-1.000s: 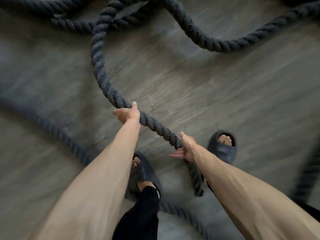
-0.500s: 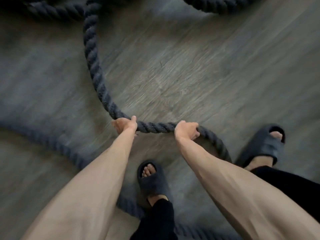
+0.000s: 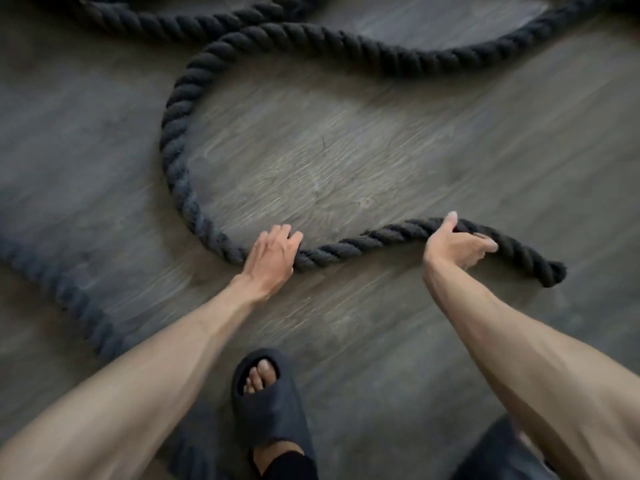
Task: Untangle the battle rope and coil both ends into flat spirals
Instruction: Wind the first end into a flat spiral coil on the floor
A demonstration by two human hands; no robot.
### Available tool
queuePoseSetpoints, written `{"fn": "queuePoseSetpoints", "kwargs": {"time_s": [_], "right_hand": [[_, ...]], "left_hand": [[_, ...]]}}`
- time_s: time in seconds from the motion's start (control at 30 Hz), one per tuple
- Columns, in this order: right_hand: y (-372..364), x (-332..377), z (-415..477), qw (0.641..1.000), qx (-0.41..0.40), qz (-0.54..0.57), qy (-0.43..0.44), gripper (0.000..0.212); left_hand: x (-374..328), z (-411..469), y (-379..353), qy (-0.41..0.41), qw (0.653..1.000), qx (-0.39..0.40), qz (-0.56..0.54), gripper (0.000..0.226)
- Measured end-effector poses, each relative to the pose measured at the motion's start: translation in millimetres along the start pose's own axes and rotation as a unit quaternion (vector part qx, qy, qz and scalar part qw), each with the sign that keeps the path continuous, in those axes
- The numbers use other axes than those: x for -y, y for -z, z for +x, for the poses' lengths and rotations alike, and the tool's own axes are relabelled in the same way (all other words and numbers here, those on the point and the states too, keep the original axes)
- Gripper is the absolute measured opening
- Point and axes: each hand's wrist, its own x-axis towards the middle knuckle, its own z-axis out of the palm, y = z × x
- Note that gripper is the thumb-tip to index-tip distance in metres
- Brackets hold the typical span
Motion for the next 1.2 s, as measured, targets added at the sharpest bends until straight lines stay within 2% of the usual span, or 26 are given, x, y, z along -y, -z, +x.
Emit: {"fn": "queuePoseSetpoints", "kwargs": {"time_s": [0.17,0.23,0.37,0.53,0.7,0.77,0.83,0.9,0.97,1.0,1.1,1.2], "right_hand": [[0,18,67,0.992,-0.080,0.064,-0.069,0.077],[4,21,88,0.990,-0.079,0.072,-0.093,0.085],[7,24,120,0.991,-0.043,0.092,-0.088,0.082],[-5,33,127,0.997,0.016,0.030,0.076,0.074],[-15,48,122,0.975,0.111,-0.046,0.185,0.073],[-19,51,124,0.957,0.167,-0.085,0.222,0.072],[-19,56,126,0.929,0.227,-0.127,0.263,0.068],[-14,62,125,0.890,0.285,-0.180,0.306,0.065],[-8,65,122,0.845,0.334,-0.238,0.344,0.065],[-6,65,119,0.824,0.353,-0.262,0.357,0.065],[0,64,109,0.764,0.380,-0.317,0.413,0.059],[9,61,97,0.728,0.376,-0.347,0.457,0.059]], "left_hand": [[-22,52,24,-0.204,0.978,0.038,0.025,0.004],[-40,74,32,-0.248,0.968,0.018,0.027,0.009],[-89,113,35,-0.239,0.970,-0.043,-0.021,0.014],[-133,148,41,-0.212,0.974,-0.075,-0.035,0.011],[-146,175,51,-0.168,0.979,-0.113,-0.024,0.014],[-153,185,56,-0.151,0.980,-0.126,-0.009,0.030],[-161,192,57,-0.134,0.980,-0.142,0.036,0.056],[-167,196,60,-0.117,0.977,-0.156,0.087,0.077],[-174,197,63,-0.105,0.975,-0.148,0.125,0.084],[-178,197,63,-0.107,0.973,-0.139,0.150,0.081],[-186,193,57,-0.151,0.950,-0.120,0.244,0.054],[-182,183,47,-0.158,0.947,-0.124,0.250,0.041]]}}
